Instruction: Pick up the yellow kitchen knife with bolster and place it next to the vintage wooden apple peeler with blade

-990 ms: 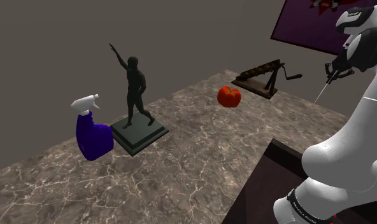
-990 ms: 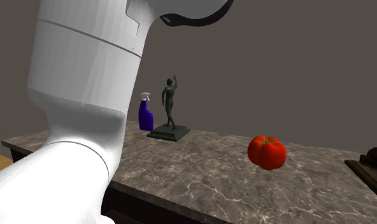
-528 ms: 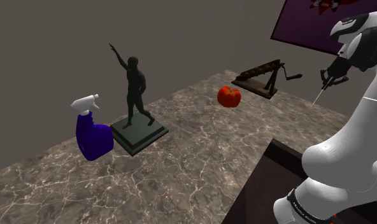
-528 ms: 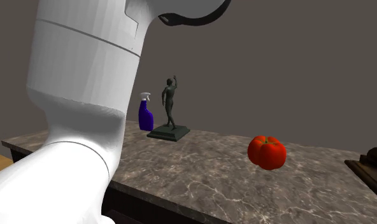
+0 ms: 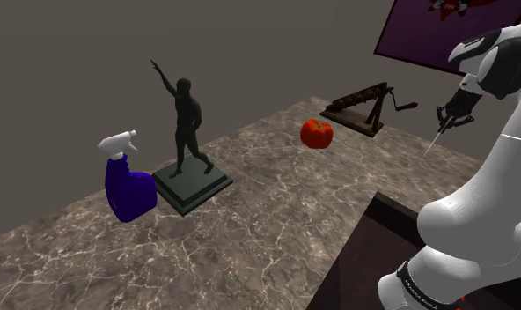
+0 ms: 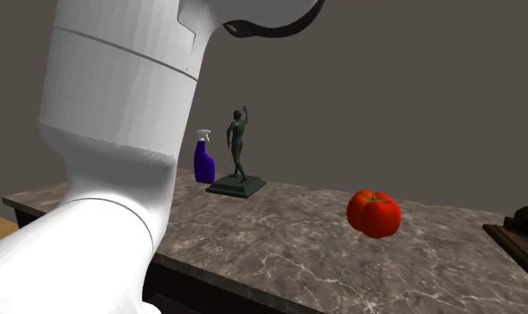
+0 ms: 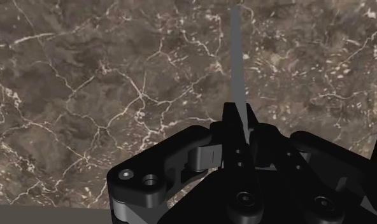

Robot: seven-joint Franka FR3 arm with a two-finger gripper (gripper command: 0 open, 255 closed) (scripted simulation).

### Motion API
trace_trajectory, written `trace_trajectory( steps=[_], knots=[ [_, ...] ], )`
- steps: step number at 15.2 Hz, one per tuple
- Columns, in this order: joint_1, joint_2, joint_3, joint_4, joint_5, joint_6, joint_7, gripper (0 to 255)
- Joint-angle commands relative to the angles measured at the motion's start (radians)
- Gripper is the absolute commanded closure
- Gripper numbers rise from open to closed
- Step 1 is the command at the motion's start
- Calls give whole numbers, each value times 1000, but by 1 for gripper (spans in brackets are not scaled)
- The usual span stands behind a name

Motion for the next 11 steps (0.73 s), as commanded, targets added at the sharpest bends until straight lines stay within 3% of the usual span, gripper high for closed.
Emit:
trace_trajectory(
  steps=[1, 11],
  knots=[
    [-1, 9, 1, -16, 5, 25, -5, 255],
    [-3, 46, 10, -103, 28, 143, -23, 255]
  ],
)
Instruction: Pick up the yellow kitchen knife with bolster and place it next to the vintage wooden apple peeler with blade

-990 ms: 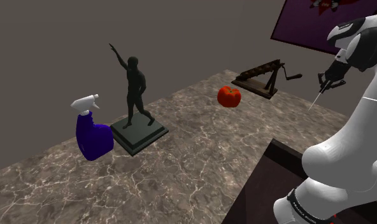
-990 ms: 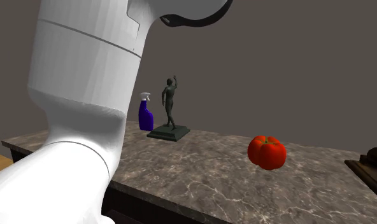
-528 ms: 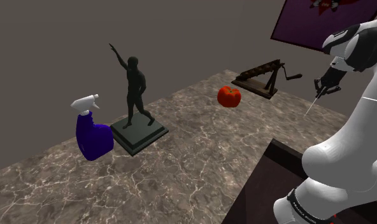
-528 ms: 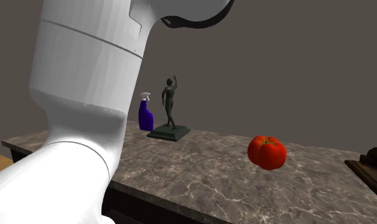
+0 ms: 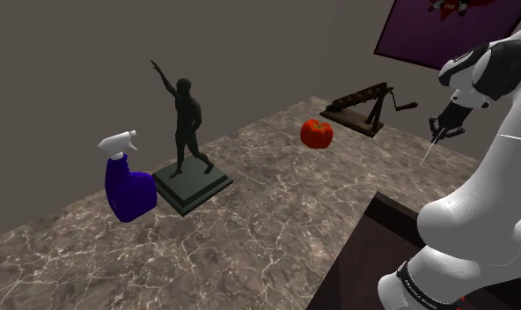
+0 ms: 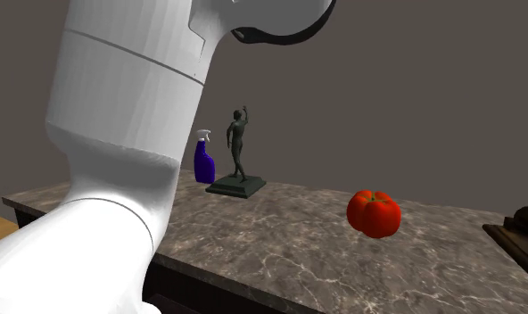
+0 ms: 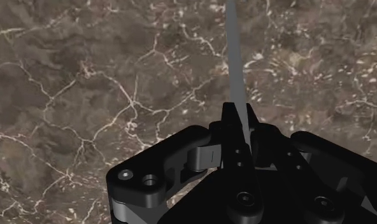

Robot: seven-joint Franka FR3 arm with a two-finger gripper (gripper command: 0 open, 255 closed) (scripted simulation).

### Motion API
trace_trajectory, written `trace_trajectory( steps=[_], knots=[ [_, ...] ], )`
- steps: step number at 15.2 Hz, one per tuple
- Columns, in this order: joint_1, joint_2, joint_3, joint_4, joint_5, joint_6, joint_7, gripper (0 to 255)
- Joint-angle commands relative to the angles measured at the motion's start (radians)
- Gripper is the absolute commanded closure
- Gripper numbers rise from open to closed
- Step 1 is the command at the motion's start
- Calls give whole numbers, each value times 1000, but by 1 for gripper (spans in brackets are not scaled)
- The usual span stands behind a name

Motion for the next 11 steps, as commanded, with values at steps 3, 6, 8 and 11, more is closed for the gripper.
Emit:
trace_trajectory(
  steps=[3, 6, 8, 11],
  knots=[
    [-2, 25, 7, -32, 14, 42, -11, 255],
    [-4, 41, 11, -51, 23, 75, -18, 255],
    [-6, 53, 14, -62, 30, 97, -23, 255],
    [-7, 62, 16, -70, 36, 112, -27, 255]
  ],
)
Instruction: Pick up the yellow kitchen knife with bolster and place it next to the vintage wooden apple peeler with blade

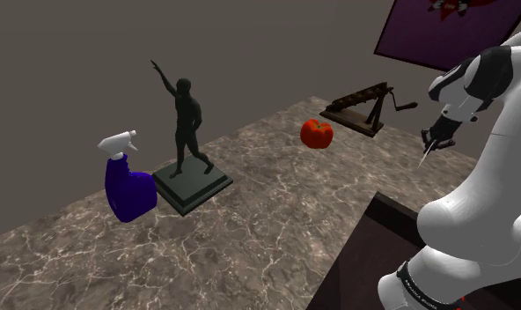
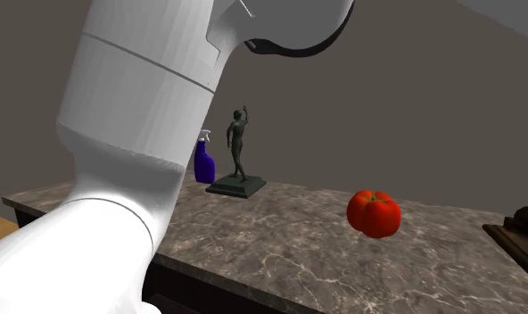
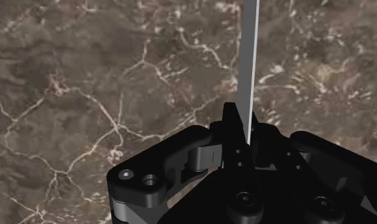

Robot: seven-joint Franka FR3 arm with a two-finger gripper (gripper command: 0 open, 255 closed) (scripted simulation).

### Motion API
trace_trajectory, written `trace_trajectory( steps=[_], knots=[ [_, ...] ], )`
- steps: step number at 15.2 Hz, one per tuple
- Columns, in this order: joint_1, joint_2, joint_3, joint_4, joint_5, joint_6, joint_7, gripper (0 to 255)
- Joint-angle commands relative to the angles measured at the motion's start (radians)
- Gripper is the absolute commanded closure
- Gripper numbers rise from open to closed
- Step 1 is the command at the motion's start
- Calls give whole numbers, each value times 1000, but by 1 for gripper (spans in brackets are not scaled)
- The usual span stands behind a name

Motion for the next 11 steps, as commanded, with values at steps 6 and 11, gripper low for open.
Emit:
trace_trajectory(
  steps=[6, 11],
  knots=[
    [1, 1, 1, -3, 1, 4, 0, 255],
    [1, 1, 1, -3, 1, 4, 0, 0]
  ],
)
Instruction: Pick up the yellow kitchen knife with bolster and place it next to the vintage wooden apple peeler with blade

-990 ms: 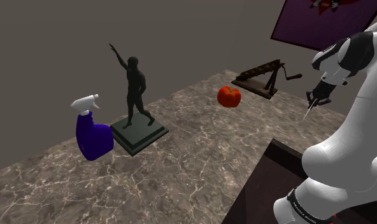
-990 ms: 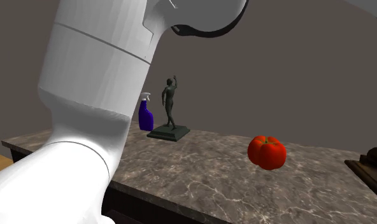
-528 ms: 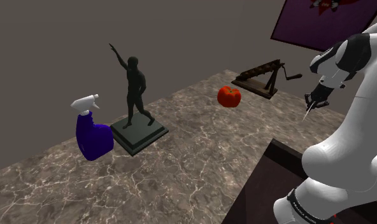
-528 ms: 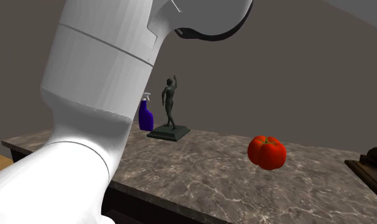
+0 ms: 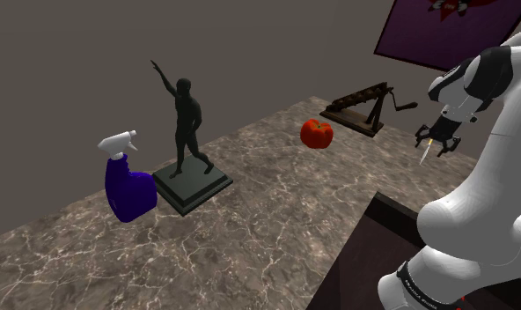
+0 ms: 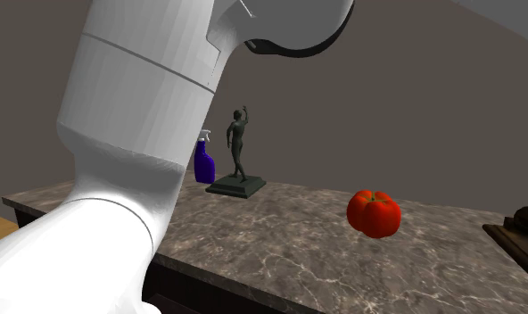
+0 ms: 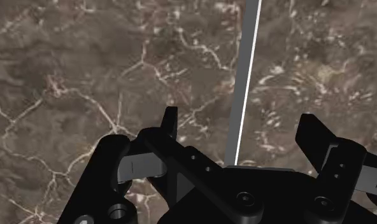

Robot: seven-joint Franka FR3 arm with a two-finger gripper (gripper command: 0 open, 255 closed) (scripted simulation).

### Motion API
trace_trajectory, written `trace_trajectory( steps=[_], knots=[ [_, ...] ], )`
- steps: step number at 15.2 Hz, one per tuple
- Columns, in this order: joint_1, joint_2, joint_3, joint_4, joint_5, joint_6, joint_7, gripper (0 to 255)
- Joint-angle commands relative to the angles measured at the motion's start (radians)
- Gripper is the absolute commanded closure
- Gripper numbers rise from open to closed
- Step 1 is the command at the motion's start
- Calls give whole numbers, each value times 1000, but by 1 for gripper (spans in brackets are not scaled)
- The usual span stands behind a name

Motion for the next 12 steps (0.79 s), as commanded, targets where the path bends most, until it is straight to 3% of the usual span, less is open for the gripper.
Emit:
trace_trajectory(
  steps=[1, 5, 12],
  knots=[
    [0, 0, 0, 0, 0, 0, 0, 0],
    [-1, -37, -13, 80, -25, -112, 17, 0],
    [-1, -37, -13, 80, -25, -112, 17, 0]
  ],
)
